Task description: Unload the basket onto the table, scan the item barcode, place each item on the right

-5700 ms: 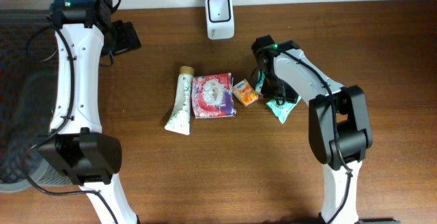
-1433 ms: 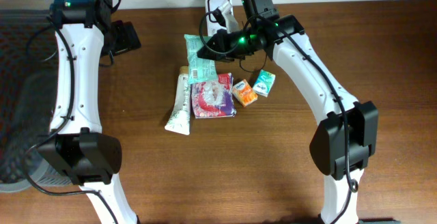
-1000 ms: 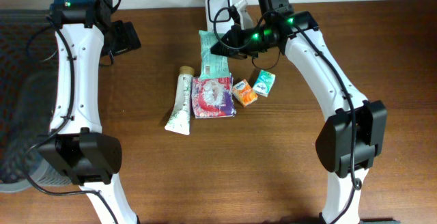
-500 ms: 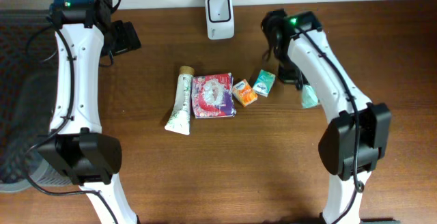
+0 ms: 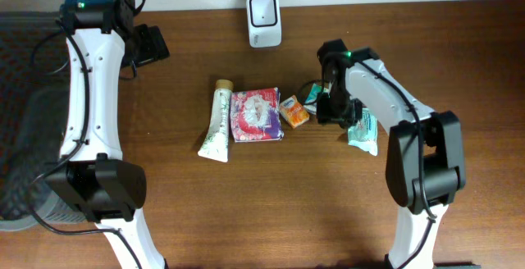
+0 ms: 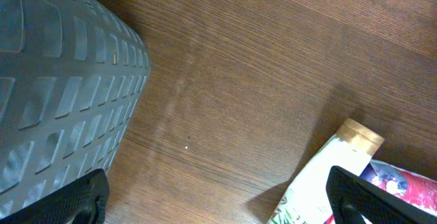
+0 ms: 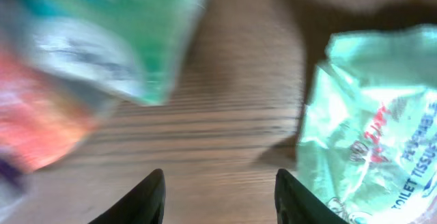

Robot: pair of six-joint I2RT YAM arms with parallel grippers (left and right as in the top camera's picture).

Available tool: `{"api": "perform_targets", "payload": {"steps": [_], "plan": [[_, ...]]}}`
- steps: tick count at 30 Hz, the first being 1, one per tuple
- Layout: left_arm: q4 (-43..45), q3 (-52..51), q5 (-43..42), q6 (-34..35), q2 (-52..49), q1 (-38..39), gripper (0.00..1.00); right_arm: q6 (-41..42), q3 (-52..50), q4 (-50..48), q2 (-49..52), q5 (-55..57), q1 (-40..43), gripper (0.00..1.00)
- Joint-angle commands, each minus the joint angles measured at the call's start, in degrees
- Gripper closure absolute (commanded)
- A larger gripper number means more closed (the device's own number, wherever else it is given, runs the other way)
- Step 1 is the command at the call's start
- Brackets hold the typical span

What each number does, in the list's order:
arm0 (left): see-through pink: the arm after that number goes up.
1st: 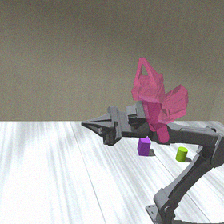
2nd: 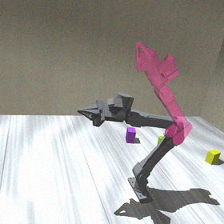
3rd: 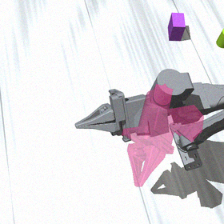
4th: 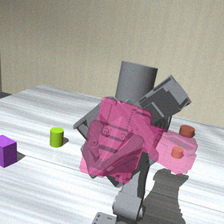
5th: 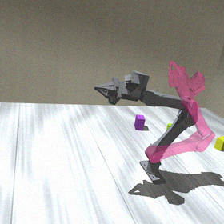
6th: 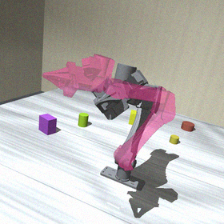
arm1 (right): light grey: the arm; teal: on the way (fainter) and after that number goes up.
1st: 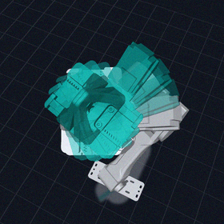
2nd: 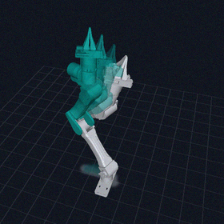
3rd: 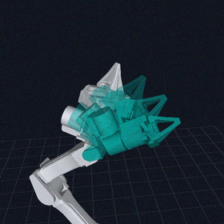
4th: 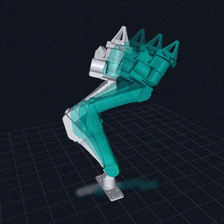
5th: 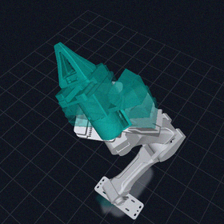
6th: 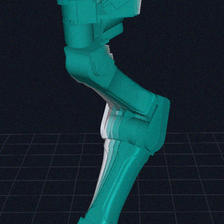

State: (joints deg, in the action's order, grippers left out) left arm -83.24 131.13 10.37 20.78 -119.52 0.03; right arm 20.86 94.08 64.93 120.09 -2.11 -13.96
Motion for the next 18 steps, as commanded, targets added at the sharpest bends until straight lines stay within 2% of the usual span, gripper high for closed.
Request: {"api": "perform_targets", "payload": {"steps": [1, 3, 4, 5, 6, 8, 9, 11, 14, 16, 18], "plan": [[0.0, 0.3, -0.3, 0.6, 1.5, -0.1, 0.01, -2.2, 11.8, 9.0, -0.8, -4.8, 1.3, 0.31], [0.0, 0.3, -0.3, 0.6, 1.5, -0.1, 0.01, -2.4, 18.5, 14.6, -0.8, -4.8, 2.9, 0.11], [0.0, 0.3, -0.3, 0.6, 1.5, -0.1, 0.01, -2.4, 20.0, 15.5, -0.8, -4.8, 3.5, 0.12], [0.0, 0.3, -0.3, 0.6, 1.5, -0.1, 0.01, -2.4, 20.7, 15.8, -0.8, -5.1, 4.1, 0.3], [0.0, 0.3, -0.3, 0.6, 1.5, -0.1, 0.01, -2.4, 20.7, 15.8, -0.8, -5.0, 4.3, 0.31], [0.0, 0.3, -0.3, 0.6, 1.5, -0.1, 0.01, -2.5, 20.7, 15.7, -0.8, -2.5, 4.3, 0.05], [0.0, 0.3, -0.3, 0.6, 1.5, -0.1, 0.01, -2.5, 20.6, 15.9, -0.8, 0.5, 4.3, 0.01], [0.0, 0.3, -0.3, 0.6, 1.5, -0.1, 0.01, -2.9, 20.5, 17.2, -0.7, 4.4, 4.7, 0.01], [0.0, 0.3, -0.3, 0.6, 1.5, -0.1, 0.01, -5.5, 20.5, 19.1, -0.7, 3.8, 7.3, 0.01], [0.0, 0.3, -0.3, 0.6, 1.5, -0.1, 0.01, -12.0, 20.5, 20.4, -0.7, -2.9, 9.9, 0.01], [0.0, 0.3, -0.3, 0.6, 1.5, -0.1, 0.01, -13.6, 20.2, 22.5, -0.7, -4.0, 12.3, 0.01]]}}
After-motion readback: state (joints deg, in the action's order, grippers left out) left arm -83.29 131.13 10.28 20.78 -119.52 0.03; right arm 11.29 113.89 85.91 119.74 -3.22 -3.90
